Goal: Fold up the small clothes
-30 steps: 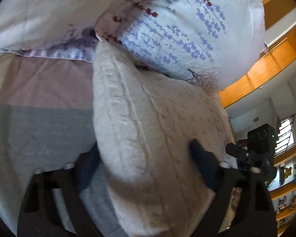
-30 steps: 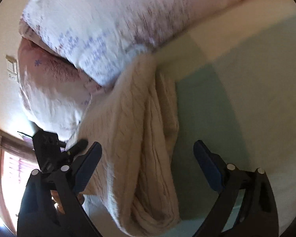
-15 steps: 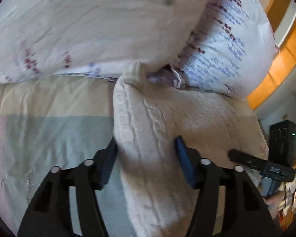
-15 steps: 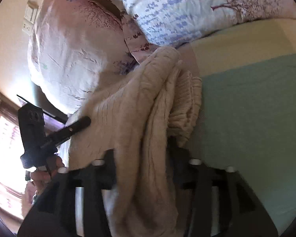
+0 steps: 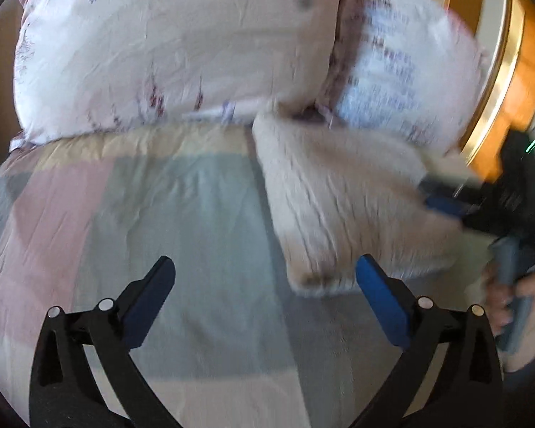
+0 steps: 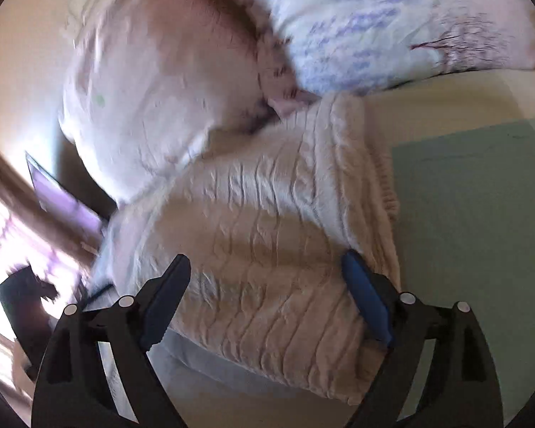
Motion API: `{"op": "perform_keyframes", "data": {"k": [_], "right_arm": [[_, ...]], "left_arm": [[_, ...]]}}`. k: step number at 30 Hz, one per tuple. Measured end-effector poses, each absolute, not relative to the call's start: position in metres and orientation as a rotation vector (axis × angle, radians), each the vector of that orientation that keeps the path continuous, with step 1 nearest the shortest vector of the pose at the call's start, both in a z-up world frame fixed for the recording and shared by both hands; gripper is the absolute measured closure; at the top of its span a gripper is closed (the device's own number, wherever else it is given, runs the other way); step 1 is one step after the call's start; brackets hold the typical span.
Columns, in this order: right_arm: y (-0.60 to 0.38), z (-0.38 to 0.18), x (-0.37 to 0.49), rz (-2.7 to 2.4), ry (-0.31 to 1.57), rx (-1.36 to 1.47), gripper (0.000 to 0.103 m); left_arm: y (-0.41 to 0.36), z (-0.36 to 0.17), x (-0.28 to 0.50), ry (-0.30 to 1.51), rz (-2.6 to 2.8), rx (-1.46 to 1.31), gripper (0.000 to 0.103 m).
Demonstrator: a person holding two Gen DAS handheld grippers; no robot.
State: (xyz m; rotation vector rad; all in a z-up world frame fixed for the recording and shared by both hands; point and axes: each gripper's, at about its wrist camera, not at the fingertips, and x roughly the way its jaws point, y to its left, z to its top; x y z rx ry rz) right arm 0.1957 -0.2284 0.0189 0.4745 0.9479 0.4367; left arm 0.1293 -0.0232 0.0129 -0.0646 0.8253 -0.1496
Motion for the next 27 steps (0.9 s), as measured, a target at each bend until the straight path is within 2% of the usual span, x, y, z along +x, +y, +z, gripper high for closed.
{"op": "perform_keyframes", "data": {"k": [1, 2, 4, 12, 16, 27], "right_arm": [[-0.230, 0.028, 0.183, 0.399, 0.917, 0.448, 0.020], [-0.232, 0.036, 0.169, 0.348, 0.886, 0.400, 0.008], [-0.241, 0.043, 0.144, 0.271, 0.850, 0.300, 0.001], [-0.214, -0.009, 0.119, 0.159, 1.033, 0.049, 0.001], [-0.198, -0.012, 0.113, 0.108, 1.023, -0.055, 0.001], [-0.201, -0.012, 0.109, 0.111, 1.025, -0.042, 0.001]], "left_arm": [[-0.028, 0.009, 0.127, 0.840, -0.136, -0.046, 0.002], [-0.026, 0.006, 0.120, 0.845, -0.137, -0.040, 0.002], [-0.029, 0.000, 0.117, 0.862, -0.147, -0.048, 0.002], [-0.046, -0.027, 0.108, 0.940, -0.099, 0.059, 0.002], [-0.045, -0.029, 0.108, 0.948, -0.098, 0.072, 0.002], [-0.044, -0.029, 0.107, 0.949, -0.097, 0.079, 0.002]]}}
